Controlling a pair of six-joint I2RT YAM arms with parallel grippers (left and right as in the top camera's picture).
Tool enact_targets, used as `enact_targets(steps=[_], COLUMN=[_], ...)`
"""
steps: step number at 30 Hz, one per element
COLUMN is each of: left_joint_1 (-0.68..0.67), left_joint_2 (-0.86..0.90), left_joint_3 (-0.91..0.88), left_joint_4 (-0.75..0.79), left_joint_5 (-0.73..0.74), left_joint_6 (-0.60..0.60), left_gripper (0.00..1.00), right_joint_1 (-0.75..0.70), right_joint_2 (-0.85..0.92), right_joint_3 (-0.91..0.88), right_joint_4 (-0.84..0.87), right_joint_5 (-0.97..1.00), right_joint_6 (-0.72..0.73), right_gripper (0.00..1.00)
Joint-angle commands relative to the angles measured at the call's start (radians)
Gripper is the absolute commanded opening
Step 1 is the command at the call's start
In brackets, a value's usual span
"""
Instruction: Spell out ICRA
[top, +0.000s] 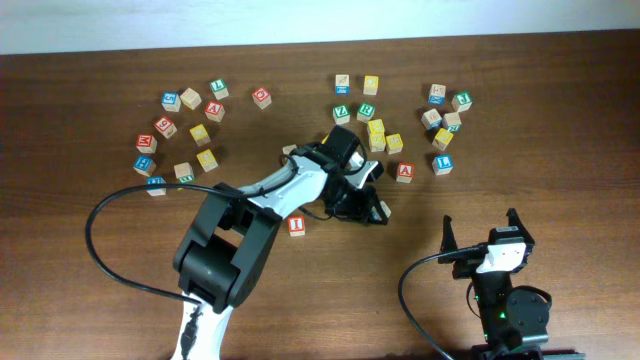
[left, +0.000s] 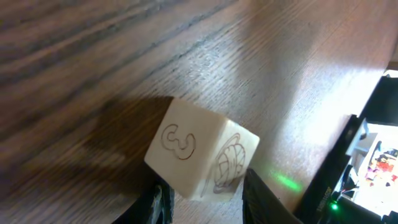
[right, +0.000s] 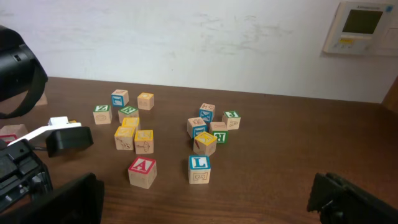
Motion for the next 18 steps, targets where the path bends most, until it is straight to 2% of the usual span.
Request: enact_targets(steps=[1, 5, 10, 12, 13, 15, 16, 17, 18], left_joint_1=[0.012, 0.012, 0.008, 0.003, -0.005, -0.027, -0.059, -0.094, -0.128], left_joint_2=[0.056, 0.007, -0.143, -0.153, -0.153, -0.153, -0.153, -0.152, -0.152], left_joint_3=[0.002, 0.124, 0.213, 0.213, 0.211, 0.211, 0.209, 0.207, 0.203], left_joint_4=[-0.062, -0.243, -0.293, -0.295, -0.293, -0.293, -0.289, -0.290, -0.290], left_joint_5=[-0.225, -0.511, -0.512, -0.444, -0.405, -0.410, -0.465, -0.594, -0.708], left_joint_6=[0.051, 0.051, 0.020, -0.010, -0.010, -0.011, -0.032, -0.103, -0.153], left_gripper=[0.30, 0.36, 0.51, 0.79, 0.87, 0.88, 0.86, 0.75, 0.71], right_joint_1=[-0.008, -0.008, -0.008, -0.008, -0.008, -0.008, -0.008, -0.008, -0.008], right_joint_2=[-0.006, -0.006, -0.006, -0.006, -0.006, -0.006, -0.006, -0.006, -0.006], right_joint_3=[-0.005, -0.005, -0.005, -0.005, -0.005, -0.005, -0.005, -0.005, -0.005], right_joint_4=[-0.006, -0.006, -0.006, -0.006, -0.006, -0.006, -0.006, -0.006, -0.006], right_joint_5=[0.011, 0.011, 0.011, 0.011, 0.011, 0.011, 0.011, 0.011, 0.011], right_joint_6=[0.000, 0.000, 0.000, 0.000, 0.000, 0.000, 0.000, 0.000, 0.000], right_gripper=[0.98, 0.98, 0.98, 0.98, 0.98, 0.98, 0.98, 0.98, 0.98])
